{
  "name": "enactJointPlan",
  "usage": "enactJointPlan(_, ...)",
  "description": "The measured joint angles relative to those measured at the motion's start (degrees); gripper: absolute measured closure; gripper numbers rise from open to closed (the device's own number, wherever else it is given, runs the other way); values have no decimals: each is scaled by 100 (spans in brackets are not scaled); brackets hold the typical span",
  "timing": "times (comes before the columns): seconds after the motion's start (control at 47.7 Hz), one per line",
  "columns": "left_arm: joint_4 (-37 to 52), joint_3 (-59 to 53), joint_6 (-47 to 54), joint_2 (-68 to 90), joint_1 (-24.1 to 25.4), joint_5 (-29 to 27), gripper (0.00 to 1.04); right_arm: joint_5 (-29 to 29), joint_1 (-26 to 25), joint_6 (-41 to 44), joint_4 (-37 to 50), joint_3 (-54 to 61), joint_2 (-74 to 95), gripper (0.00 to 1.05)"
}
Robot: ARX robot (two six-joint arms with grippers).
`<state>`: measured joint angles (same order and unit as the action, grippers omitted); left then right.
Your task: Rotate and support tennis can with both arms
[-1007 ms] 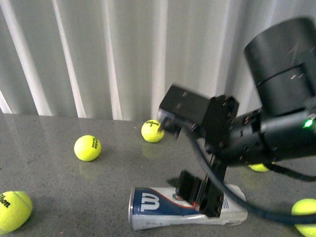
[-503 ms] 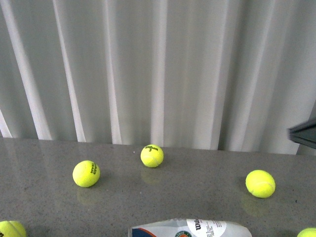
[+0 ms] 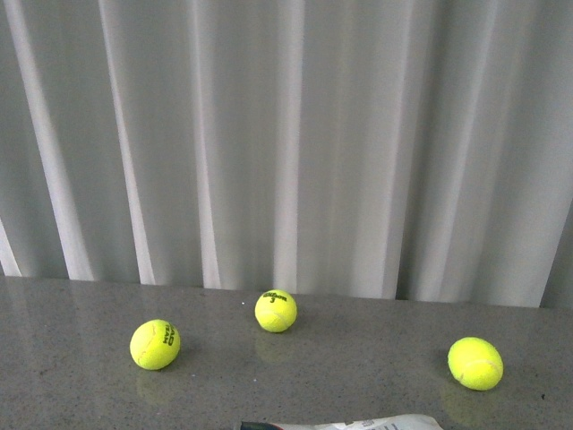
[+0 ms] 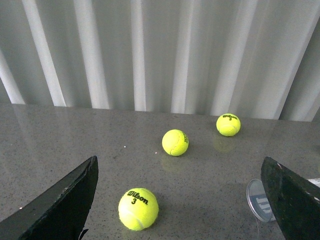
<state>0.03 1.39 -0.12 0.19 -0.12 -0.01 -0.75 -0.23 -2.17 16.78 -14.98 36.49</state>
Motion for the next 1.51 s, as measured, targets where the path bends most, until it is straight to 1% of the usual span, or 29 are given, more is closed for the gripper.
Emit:
enactJointPlan(0.063, 0, 2, 0, 0, 0, 0, 7, 74, 0, 79, 466, 225, -146, 39)
enactJointPlan(0.084, 0, 0, 0, 0, 0, 2, 7, 83, 0, 105, 529, 297, -221, 45)
enactJointPlan(0.105, 0, 0, 0, 0, 0, 2, 7, 83, 0, 116, 546, 345, -269, 48)
enactJointPlan(0.168, 0, 2, 0, 0, 0, 0, 7, 72, 2, 164, 546, 564, -468, 64)
enactJointPlan(0.377, 0, 2, 0, 0, 0, 0, 7, 74, 7, 195, 413, 907, -929, 101)
enactJointPlan(0.902, 0, 0, 0, 0, 0, 0, 7, 70, 7, 214, -216, 1314, -1976, 101)
enactJointPlan(0.986, 0, 0, 0, 0, 0, 0, 7, 70, 7, 214, -127, 1467, -2085, 101)
enactJointPlan(1.279, 0, 0, 0, 0, 0, 0, 7, 72, 7, 216, -619, 1475, -2610, 101)
enactJointPlan(1.321, 0, 2, 0, 0, 0, 0, 7, 72, 7, 214, -719, 1473, -2706, 101)
enactJointPlan(1.384, 0, 2, 0, 0, 0, 0, 7, 66, 7, 216, -1534, 1471, -3309, 101)
enactJointPlan(1.51, 0, 2, 0, -7, 0, 0, 7, 68, 7, 216, -1670, 1471, -3617, 101)
